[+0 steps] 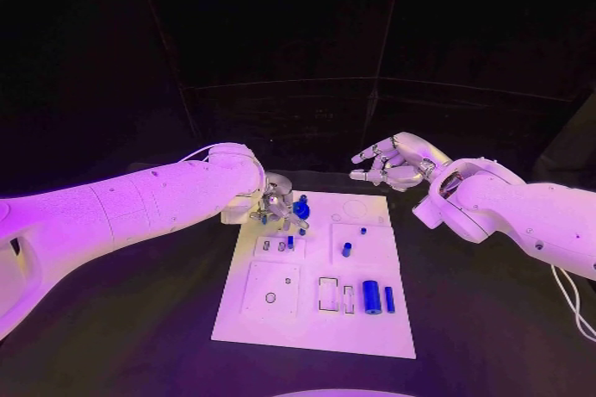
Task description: Assemble the parts on the task board
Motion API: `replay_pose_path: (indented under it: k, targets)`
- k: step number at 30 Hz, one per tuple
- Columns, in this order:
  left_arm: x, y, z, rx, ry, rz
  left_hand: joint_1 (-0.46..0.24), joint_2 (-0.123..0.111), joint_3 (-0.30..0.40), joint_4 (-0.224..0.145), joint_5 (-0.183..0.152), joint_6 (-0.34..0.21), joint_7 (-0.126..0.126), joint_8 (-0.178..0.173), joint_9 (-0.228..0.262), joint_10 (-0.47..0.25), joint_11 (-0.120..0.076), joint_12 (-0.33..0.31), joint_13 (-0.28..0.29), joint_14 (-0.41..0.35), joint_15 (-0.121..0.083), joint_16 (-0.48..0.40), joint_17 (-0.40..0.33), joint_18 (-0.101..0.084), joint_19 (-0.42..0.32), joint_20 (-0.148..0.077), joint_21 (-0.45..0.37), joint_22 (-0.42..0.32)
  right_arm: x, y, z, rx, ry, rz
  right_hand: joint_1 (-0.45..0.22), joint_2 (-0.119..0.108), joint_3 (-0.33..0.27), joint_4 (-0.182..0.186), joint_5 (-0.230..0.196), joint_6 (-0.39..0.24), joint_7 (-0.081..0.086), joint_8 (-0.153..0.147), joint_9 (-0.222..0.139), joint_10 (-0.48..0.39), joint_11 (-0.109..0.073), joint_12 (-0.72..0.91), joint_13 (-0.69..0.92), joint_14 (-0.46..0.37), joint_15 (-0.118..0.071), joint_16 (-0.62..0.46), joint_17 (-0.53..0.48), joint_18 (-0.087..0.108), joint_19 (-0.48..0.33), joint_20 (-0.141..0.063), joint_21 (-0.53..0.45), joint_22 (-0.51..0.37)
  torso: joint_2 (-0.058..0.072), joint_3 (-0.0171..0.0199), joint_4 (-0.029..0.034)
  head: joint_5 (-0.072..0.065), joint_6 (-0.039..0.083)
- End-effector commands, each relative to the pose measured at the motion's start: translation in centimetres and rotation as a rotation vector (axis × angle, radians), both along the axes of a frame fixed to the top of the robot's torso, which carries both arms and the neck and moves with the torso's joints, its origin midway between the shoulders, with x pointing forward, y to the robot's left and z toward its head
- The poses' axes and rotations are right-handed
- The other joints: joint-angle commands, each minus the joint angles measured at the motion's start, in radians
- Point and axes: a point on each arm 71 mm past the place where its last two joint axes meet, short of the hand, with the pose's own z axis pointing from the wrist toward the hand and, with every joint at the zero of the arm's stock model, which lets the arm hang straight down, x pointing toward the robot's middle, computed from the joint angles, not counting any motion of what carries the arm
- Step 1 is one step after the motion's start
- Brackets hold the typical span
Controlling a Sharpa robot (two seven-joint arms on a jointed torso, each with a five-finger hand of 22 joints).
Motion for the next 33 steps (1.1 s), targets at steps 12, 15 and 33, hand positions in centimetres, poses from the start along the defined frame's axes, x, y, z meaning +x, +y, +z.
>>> replay_pose_path:
  k: [12, 15, 33]
  targets:
    - [-0.1, 0.0, -1.1, 0.075, 0.059, -0.028, 0.014, 0.016, -0.007, -0.009, -0.003, -0.013, 0.0, 0.017, 0.014, -0.004, 0.0, 0.011, 0.014, 0.1, -0.001, 0.011, 0.25, -0.008, 0.003, -0.002, 0.019, 0.021, 0.2, 0.2, 0.0, -0.001, 0.013, 0.001, -0.004, 0.005, -0.006, 0.0, 0.007, 0.005, 0.001, 0.002, -0.001, -0.003, -0.001, -0.004, -0.001, 0.008, -0.005, -0.006, 0.0, 0.019, -0.009, 0.0, -0.008, -0.003, -0.001, -0.0008, 0.0011, 0.005, -0.011]
    - [-0.1, 0.0, -1.2, 0.077, 0.063, -0.029, 0.016, 0.017, -0.007, -0.01, -0.003, -0.014, 0.0, 0.018, 0.016, -0.004, 0.0, 0.012, 0.016, 0.1, -0.001, 0.011, 0.251, -0.008, 0.003, -0.002, 0.02, 0.022, 0.2, 0.2, 0.0, -0.002, 0.014, 0.0, -0.004, 0.005, -0.006, 0.0, 0.008, 0.005, 0.002, 0.001, -0.001, -0.003, -0.001, -0.004, -0.001, 0.008, -0.005, -0.006, 0.0, 0.019, -0.009, 0.0, -0.008, -0.004, 0.0, -0.0004, 0.0017, 0.004, -0.011]
    - [-0.3, -0.4, -1.8, 0.09, 0.089, -0.043, 0.035, 0.03, -0.006, -0.025, -0.003, -0.021, -0.001, 0.034, 0.036, -0.003, -0.001, 0.019, 0.024, 0.102, -0.001, 0.015, 0.257, -0.01, 0.004, -0.002, 0.034, 0.042, 0.2, 0.6, -0.2, -0.027, 0.023, 0.01, 0.007, 0.011, -0.01, -0.003, 0.017, 0.003, 0.002, 0.0, -0.002, -0.006, -0.002, -0.006, -0.006, 0.006, -0.006, -0.018, -0.013, 0.022, -0.016, 0.0, -0.017, -0.022, 0.0, -0.0001, 0.002, 0.005, -0.015]
